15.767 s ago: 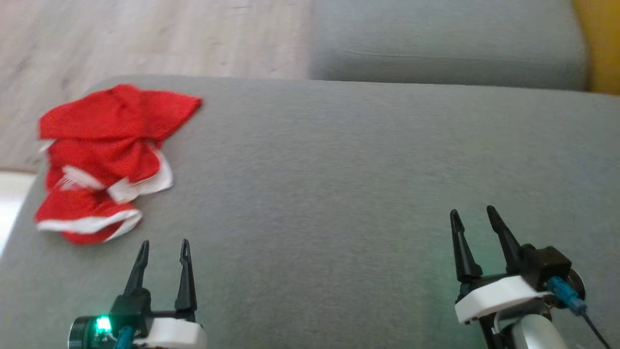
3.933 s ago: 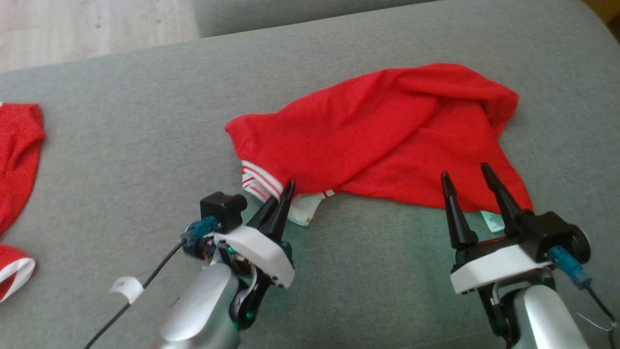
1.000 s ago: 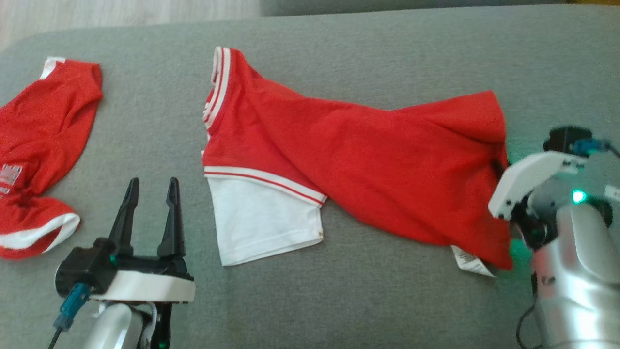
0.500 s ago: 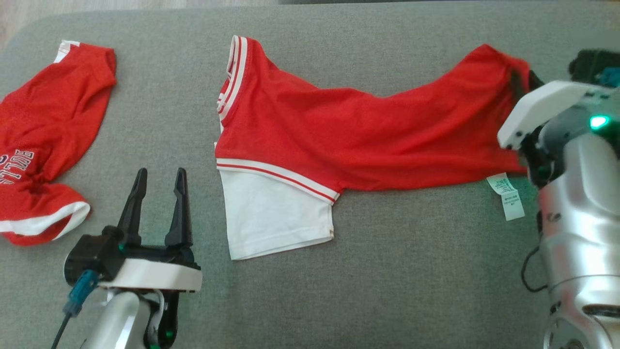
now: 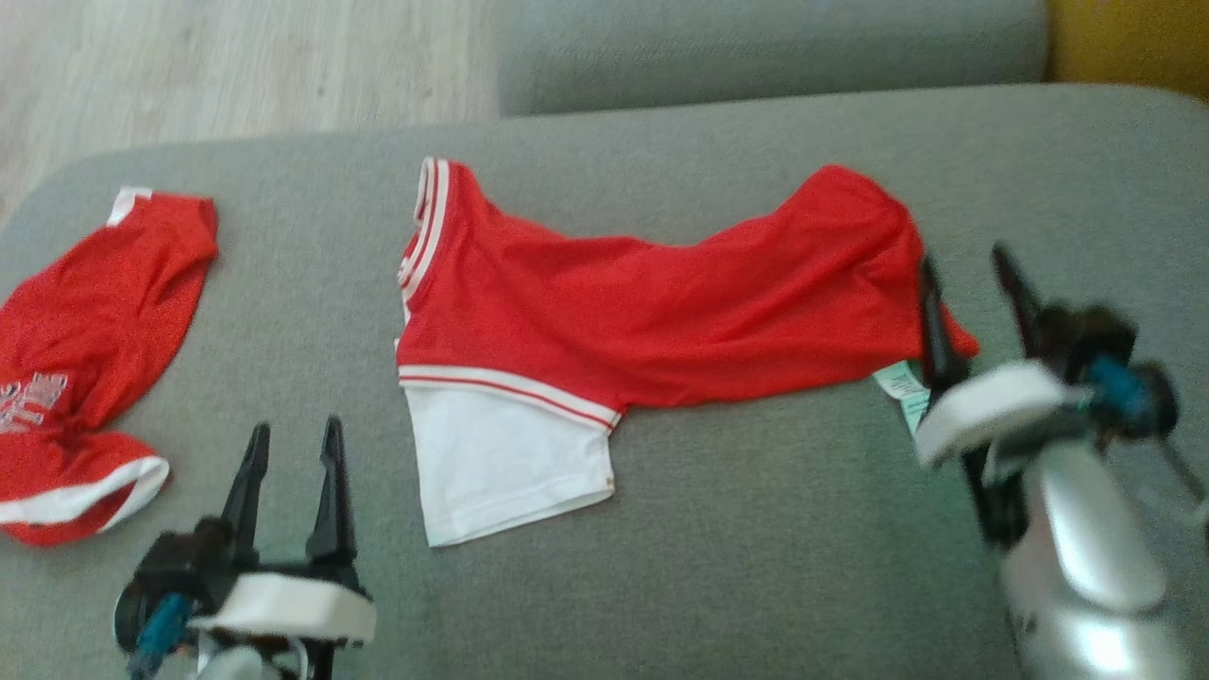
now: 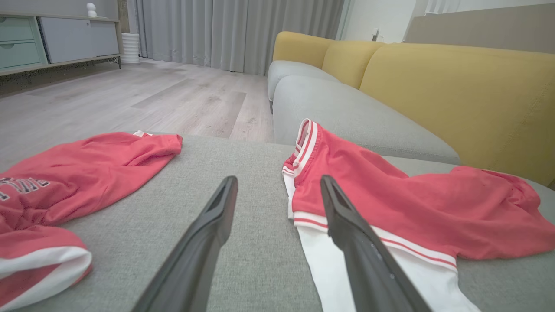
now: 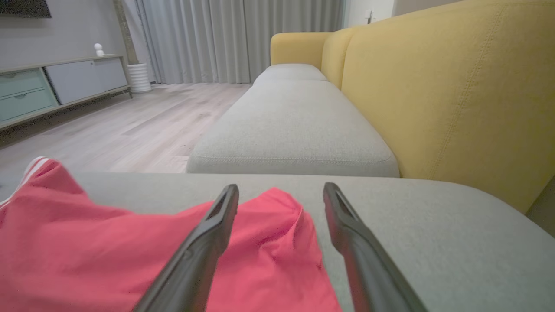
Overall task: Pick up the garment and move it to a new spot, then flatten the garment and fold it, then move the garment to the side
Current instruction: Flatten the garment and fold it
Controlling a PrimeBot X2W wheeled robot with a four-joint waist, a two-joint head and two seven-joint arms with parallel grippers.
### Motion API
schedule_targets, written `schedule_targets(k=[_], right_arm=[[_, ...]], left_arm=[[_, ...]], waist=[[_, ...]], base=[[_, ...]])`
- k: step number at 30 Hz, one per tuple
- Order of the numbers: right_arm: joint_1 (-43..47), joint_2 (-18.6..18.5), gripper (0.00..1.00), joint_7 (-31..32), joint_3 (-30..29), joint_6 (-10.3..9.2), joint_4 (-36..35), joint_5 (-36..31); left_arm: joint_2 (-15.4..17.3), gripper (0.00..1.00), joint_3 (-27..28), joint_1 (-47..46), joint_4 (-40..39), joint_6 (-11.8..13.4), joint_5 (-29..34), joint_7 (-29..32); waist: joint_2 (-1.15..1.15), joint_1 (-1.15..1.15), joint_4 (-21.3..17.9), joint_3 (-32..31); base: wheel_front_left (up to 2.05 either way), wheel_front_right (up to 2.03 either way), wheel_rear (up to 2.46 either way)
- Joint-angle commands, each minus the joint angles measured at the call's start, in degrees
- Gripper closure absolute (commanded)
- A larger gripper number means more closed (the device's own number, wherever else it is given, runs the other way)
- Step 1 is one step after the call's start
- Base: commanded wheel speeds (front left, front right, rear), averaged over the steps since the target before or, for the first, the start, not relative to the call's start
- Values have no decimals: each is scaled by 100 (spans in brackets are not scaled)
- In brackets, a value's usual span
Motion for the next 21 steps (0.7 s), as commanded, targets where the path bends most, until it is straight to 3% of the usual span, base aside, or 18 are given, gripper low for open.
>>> schedule_targets(k=[1, 11, 21], right_arm=[[271, 21, 0, -123, 319, 43, -514, 60], [1861, 21, 0, 335, 467, 43, -2076, 329], [2239, 91, 0, 768, 422, 43, -2872, 423]], left_arm=[[126, 0, 260, -41, -114, 29, 80, -68], [204, 0, 362, 424, -222, 58, 227, -70], [147, 0, 324, 454, -237, 62, 277, -46]], waist=[[0, 1, -237, -319], [0, 1, -433, -573], [0, 1, -486, -534]], base=[[0, 0, 0], [0, 0, 0], [0, 0, 0]])
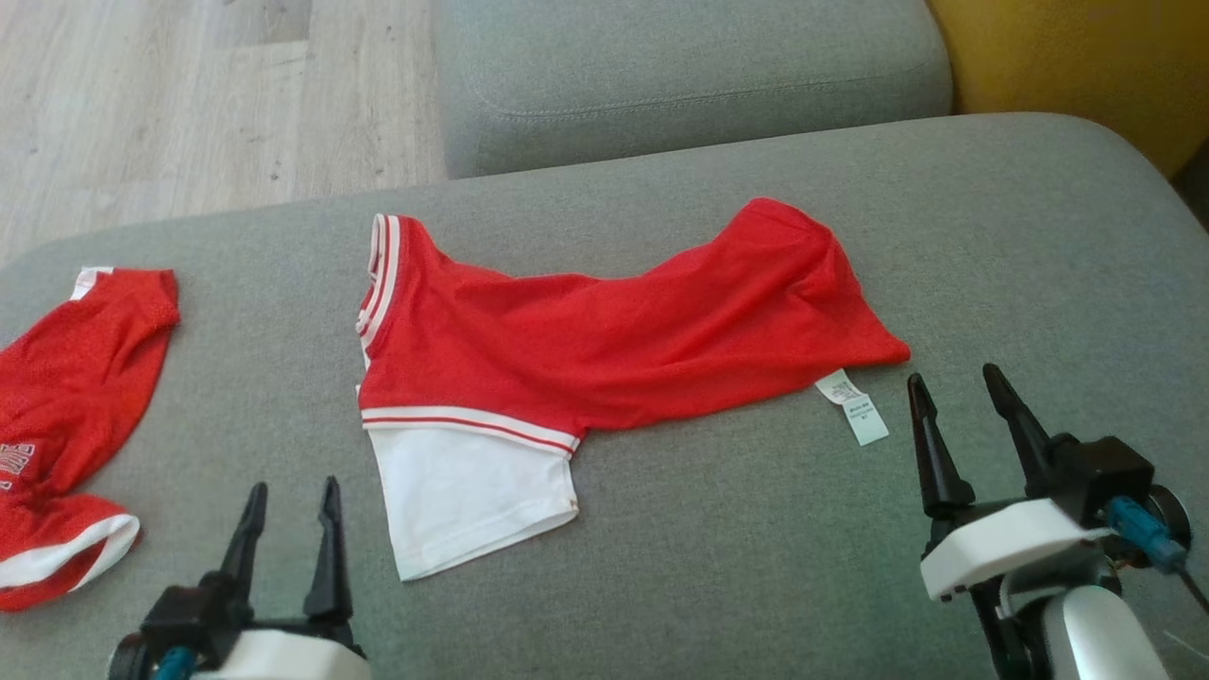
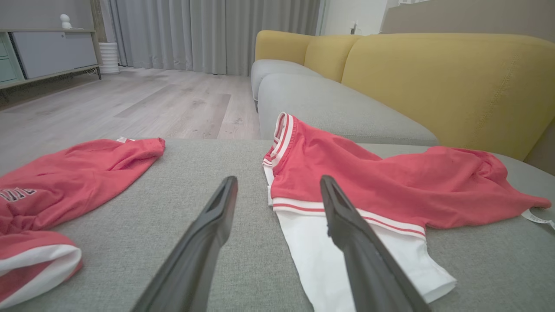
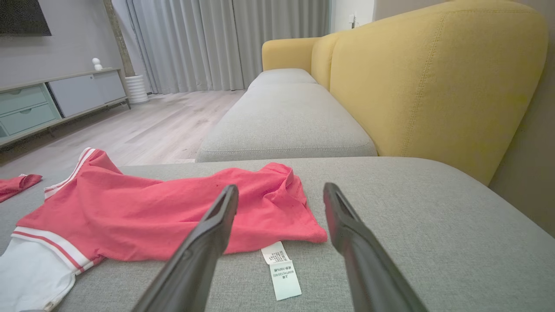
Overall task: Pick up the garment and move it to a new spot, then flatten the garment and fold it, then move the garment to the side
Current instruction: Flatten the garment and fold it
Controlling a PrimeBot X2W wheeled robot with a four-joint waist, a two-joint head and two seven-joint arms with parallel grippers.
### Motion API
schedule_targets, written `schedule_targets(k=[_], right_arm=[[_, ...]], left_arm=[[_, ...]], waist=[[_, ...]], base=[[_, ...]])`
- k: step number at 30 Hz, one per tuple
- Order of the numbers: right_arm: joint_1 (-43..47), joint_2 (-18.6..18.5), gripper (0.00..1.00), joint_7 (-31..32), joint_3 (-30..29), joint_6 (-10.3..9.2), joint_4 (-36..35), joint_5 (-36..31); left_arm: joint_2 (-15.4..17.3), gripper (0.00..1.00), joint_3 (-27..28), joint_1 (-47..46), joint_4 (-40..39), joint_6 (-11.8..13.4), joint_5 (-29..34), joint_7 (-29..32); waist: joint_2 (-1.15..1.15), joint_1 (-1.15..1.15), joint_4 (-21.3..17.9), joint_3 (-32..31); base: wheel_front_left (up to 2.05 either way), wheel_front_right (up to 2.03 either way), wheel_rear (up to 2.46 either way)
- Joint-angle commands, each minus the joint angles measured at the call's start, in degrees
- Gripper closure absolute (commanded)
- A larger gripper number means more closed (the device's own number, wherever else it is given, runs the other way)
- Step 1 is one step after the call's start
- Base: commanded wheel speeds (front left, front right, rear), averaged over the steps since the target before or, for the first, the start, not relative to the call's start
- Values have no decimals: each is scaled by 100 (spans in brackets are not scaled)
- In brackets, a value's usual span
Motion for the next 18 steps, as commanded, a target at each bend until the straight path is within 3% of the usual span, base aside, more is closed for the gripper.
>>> schedule_targets(k=[1, 12, 18], right_arm=[[-117, 13, 0, 38, 128, 43, -239, 45], [-355, 47, 0, 150, 231, 43, -308, 23], [-501, 63, 0, 163, 244, 43, -181, 7]], left_arm=[[61, 0, 168, -239, -118, 23, 44, -9], [-483, 0, -438, -921, 1242, -186, -124, 968], [-661, 0, -469, -1278, 2131, -94, -227, 1292]], waist=[[0, 0, 18, 18], [0, 0, 33, 338], [0, 0, -13, 545]], base=[[0, 0, 0], [0, 0, 0], [0, 0, 0]])
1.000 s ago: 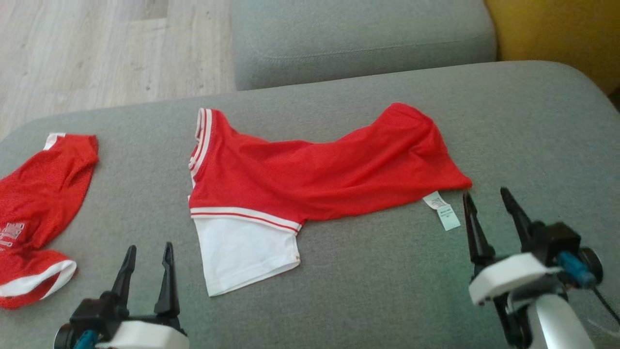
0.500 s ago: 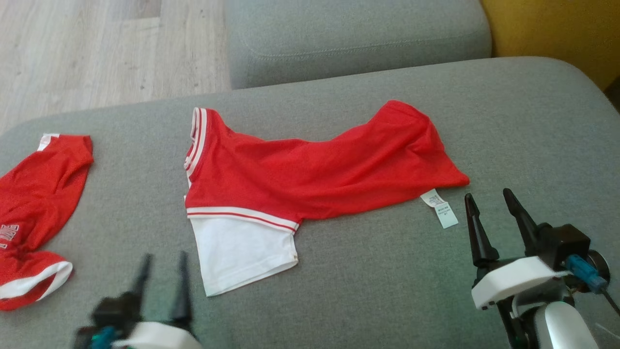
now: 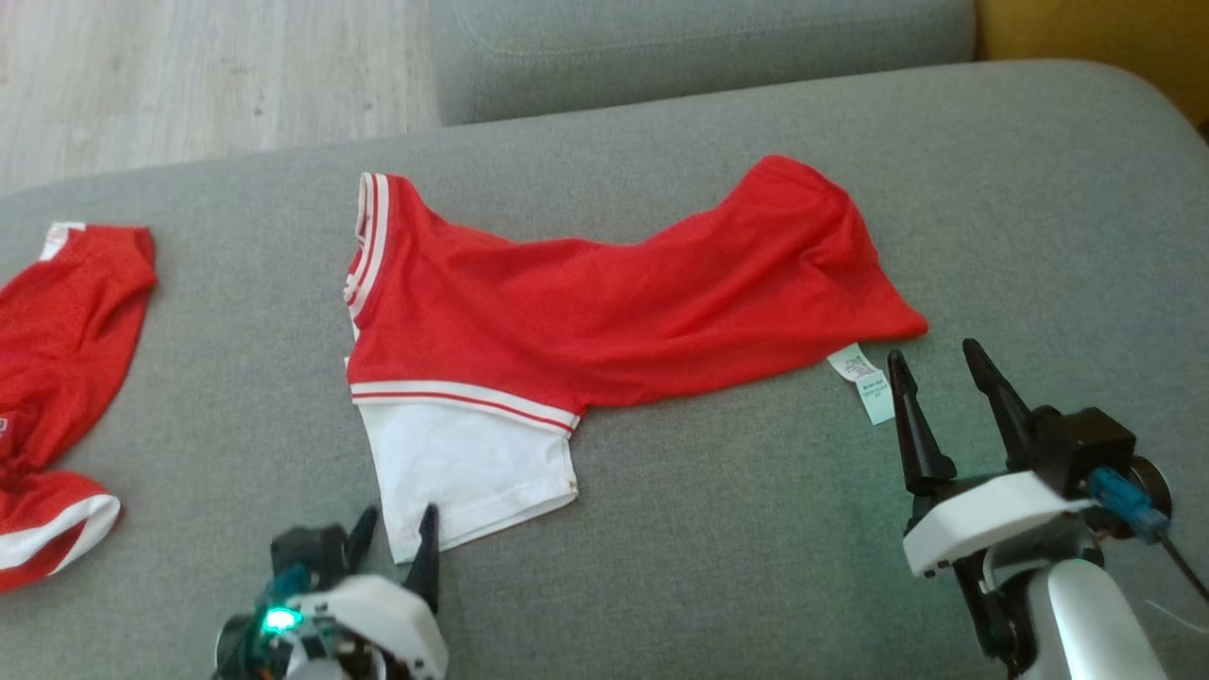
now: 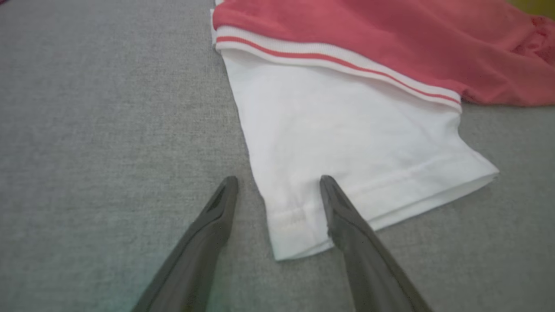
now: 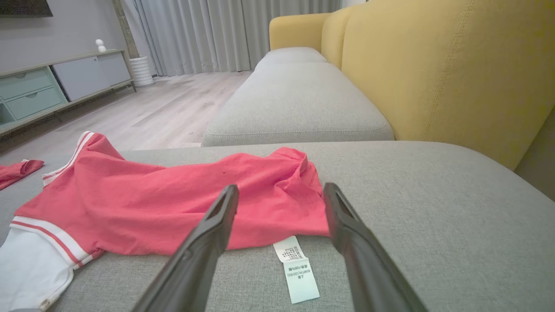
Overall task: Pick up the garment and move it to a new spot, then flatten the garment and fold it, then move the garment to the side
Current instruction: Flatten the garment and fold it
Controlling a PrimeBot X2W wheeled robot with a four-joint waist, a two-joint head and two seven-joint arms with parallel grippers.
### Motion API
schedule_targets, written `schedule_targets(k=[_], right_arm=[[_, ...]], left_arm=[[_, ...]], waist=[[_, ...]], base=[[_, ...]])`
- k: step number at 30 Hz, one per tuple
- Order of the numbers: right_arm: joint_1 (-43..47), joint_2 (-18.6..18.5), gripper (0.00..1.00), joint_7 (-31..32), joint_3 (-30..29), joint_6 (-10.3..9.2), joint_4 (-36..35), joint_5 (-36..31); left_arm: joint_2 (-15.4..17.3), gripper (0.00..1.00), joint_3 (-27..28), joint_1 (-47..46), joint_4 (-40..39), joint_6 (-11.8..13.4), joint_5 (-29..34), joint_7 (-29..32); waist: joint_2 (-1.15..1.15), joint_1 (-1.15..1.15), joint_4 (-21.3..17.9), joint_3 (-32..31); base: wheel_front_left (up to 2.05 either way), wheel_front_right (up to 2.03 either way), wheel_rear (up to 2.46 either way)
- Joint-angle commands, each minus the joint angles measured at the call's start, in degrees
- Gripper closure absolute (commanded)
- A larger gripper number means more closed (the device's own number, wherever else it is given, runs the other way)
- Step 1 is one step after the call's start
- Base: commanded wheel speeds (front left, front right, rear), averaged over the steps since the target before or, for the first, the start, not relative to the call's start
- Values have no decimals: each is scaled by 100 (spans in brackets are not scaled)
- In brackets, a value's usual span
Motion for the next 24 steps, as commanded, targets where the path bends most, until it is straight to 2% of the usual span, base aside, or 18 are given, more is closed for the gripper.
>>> schedule_targets(k=[1, 2, 3, 8, 11, 15, 16, 20, 22, 23, 24], right_arm=[[-279, 4, 0, 23, 119, 43, -128, -4], [-317, 5, 0, 80, 96, 43, -75, -21], [-369, 5, 0, 174, 51, 43, -6, -38], [-958, 23, 0, 880, -533, 43, 592, -89], [-1344, 30, 0, 1069, -769, 43, 937, -105], [-2027, 38, 0, 1457, -1076, 43, 1815, -77], [-2311, 39, 0, 1548, -1229, 43, 2243, -125], [-2742, 40, 0, 1859, -1542, 43, 3130, -518], [-2875, 40, 0, 2105, -1521, 43, 3518, -691], [-2933, 40, 24, 2175, -1490, 43, 3654, -700], [-2980, 40, 96, 2187, -1438, 43, 3741, -683]], left_arm=[[0, 0, 131, -240, 99, -15, -82, 124], [-14, 59, 88, -290, 176, -68, -81, 153], [-33, 100, 57, -330, 249, -136, -107, 198], [-91, 100, -17, -463, 399, -250, -168, 267], [-86, 100, -42, -495, 391, -275, -158, 224], [-85, 100, -106, -561, 341, -316, -127, 150], [-83, 100, -143, -602, 297, -338, -103, 101], [-84, 100, -217, -680, 213, -394, -74, 37], [-85, 100, -239, -708, 178, -407, -72, 12], [-84, 100, -240, -715, 157, -409, -77, -7], [-82, 100, -229, -718, 128, -410, -91, -40]], waist=[[0, 0, -7, 71], [0, 0, -5, 104], [0, 0, -1, 149], [0, 0, 42, 370], [0, 0, 90, 457], [0, 0, 236, 608], [0, 0, 305, 686], [0, 0, 428, 826], [0, 0, 480, 862], [0, 0, 501, 876], [0, 0, 509, 878]], base=[[0, 0, 0], [0, 0, 0], [0, 0, 0], [0, 0, 0], [0, 0, 0], [0, 0, 0], [0, 0, 0], [0, 0, 0], [0, 0, 0], [0, 0, 0], [0, 0, 0]])
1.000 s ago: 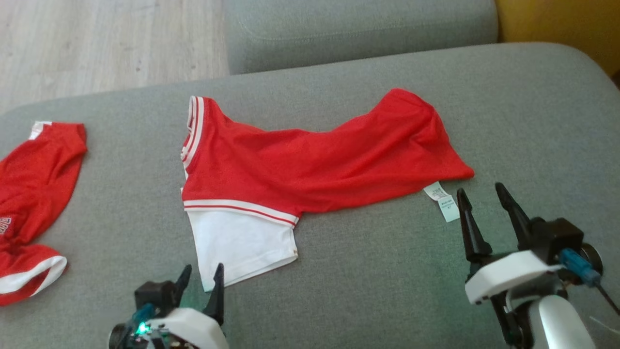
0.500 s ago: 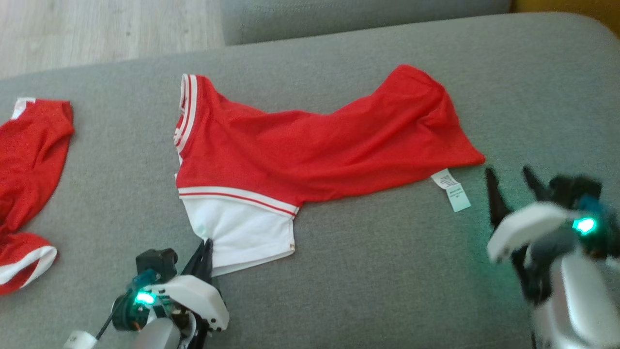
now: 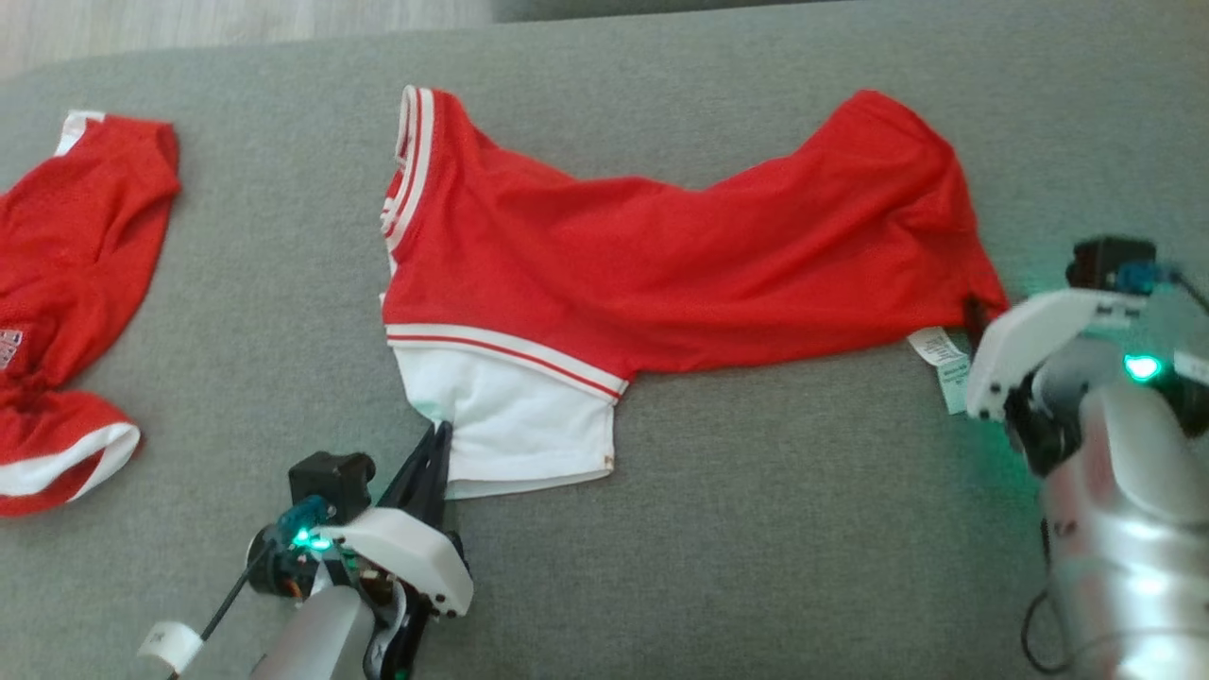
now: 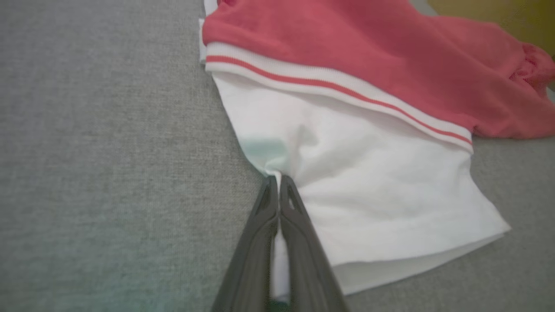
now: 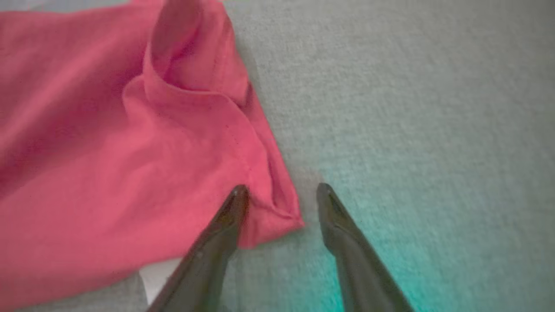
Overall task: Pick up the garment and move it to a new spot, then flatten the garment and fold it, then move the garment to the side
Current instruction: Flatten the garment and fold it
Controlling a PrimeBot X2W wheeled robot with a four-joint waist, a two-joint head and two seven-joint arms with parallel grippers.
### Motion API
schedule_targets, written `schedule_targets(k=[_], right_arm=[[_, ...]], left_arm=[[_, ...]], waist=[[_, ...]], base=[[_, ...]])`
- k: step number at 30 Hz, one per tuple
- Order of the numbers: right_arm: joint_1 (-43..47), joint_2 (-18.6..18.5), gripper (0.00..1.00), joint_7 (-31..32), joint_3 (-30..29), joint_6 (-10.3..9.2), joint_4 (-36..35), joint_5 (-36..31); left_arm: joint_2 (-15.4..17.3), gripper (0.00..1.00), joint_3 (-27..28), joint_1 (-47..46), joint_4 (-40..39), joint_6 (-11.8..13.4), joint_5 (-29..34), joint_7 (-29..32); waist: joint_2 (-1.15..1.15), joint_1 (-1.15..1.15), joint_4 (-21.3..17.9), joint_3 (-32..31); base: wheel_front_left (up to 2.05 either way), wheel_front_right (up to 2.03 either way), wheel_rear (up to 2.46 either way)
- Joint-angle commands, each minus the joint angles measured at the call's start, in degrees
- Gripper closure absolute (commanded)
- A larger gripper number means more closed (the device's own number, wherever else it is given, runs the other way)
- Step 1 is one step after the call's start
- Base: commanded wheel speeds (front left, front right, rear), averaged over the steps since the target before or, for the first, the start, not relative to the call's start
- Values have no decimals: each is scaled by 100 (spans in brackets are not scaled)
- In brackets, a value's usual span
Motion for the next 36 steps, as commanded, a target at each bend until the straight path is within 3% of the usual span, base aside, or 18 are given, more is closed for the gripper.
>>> schedule_targets(k=[1, 6, 10, 15, 20, 24, 26, 30, 33, 36], right_arm=[[-93, 81, 100, 35, 244, 44, 47, 24], [-74, 81, 100, -404, 314, 44, -115, 424], [115, 81, 100, -588, 517, 44, -874, 999], [683, 33, 100, -228, 791, 44, -2769, 1641], [1199, -19, 100, 398, 618, 44, -5258, 1863], [1232, 4, 100, 1001, 513, 44, -6724, 1931], [1053, -18, 100, 1280, 501, 44, -6999, 1943], [527, -63, 100, 1562, 551, 44, -6763, 2086], [-270, -132, 100, 1625, 658, 44, -5948, 2214], [-1278, -162, 100, 1277, 780, 44, -4868, 2295]], left_arm=[[5, 100, 86, 31, 76, 26, 24, 39], [39, 100, 339, 76, -385, -17, -214, -340], [42, 100, 822, 177, -1482, -185, -887, -593], [345, 100, 1334, 332, -3787, -208, -1557, -304], [708, 100, 1655, 206, -6116, 160, -1939, 512], [991, 100, 1786, -303, -7120, 513, -2187, 1293], [1180, 100, 1830, -657, -7190, 617, -2218, 1633], [1278, 100, 1879, -1207, -6739, 742, -2365, 1962], [1399, 100, 1898, -1848, -5839, 729, -2270, 2054], [1490, 100, 1916, -2746, -4728, 554, -1911, 1716]], waist=[[0, 0, 23, 14], [0, 0, -15, -132], [0, 0, -77, -393], [0, 0, -158, -722], [0, 0, -201, -787], [0, 0, -212, -578], [0, 0, -229, -359], [0, 0, -257, 67], [0, 0, -294, 580], [0, 0, -349, 992]], base=[[0, 0, 0], [0, 0, 0], [0, 0, 0], [0, 0, 0], [0, 0, 0], [0, 0, 0], [0, 0, 0], [0, 0, 0], [0, 0, 0], [0, 0, 0]])
